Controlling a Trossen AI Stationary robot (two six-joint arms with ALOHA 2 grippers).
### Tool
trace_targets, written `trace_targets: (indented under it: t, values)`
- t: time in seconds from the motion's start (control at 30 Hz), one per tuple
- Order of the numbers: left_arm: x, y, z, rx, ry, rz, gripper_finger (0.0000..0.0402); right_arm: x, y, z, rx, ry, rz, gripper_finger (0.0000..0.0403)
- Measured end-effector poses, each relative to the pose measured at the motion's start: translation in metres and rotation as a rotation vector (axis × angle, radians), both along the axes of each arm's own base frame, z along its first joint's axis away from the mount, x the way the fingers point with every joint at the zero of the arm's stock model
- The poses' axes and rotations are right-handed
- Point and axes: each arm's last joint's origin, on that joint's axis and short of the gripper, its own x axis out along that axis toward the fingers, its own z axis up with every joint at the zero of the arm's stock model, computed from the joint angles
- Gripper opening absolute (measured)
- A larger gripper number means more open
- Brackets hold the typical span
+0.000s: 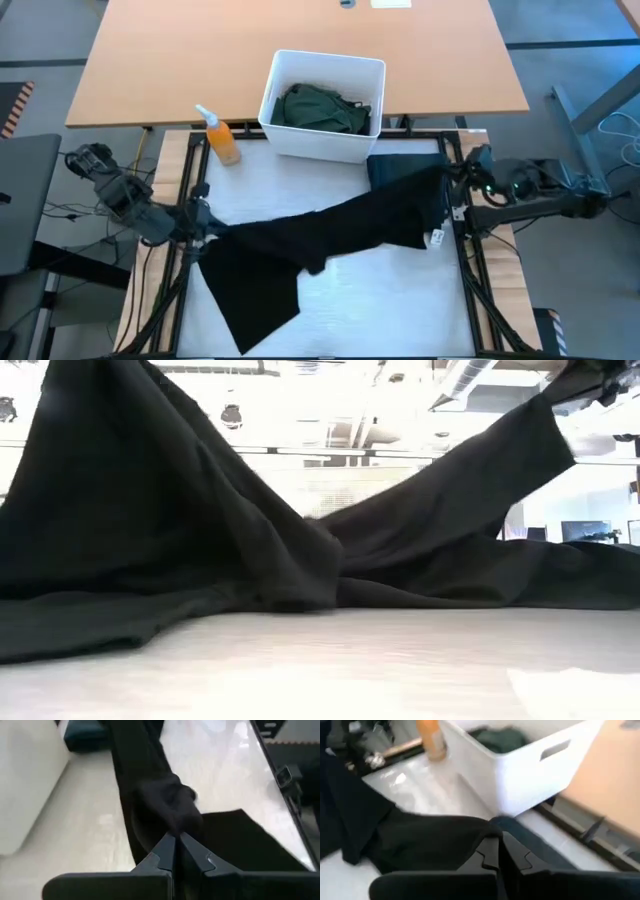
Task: Fold laundry
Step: Fold the black t-shirt
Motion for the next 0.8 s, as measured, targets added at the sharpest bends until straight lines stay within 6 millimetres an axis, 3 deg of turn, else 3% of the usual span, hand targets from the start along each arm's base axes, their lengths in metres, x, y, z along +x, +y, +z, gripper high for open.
trace_targets:
  t: [0.23,0.37,0.47,0.6,0.8]
  values:
    - [-0.014,0.013,0.022,0.171,-0.152,0.055,0.0000,-0.013,-0.008,0.011,-0.147,-0.078,-0.259,0.0020]
    - [-0.006,0.000,0.033,0.151,-0.273,-0.110,0.0000,-0.025,-0.010,0.013,-0.164,-0.126,-0.386,0.0020]
    - [0.008,-0.014,0.029,0.217,-0.281,-0.193,0.0000,-0.028,-0.012,0.013,-0.174,-0.128,-0.443,0.0020]
    - [0.036,-0.038,0.010,0.323,-0.214,-0.292,0.0000,-0.031,-0.013,0.011,-0.178,-0.125,-0.527,0.0020]
    - [0.103,-0.065,-0.052,0.566,0.090,-0.347,0.0000,-0.033,-0.015,0.011,-0.188,-0.119,-0.592,0.0020]
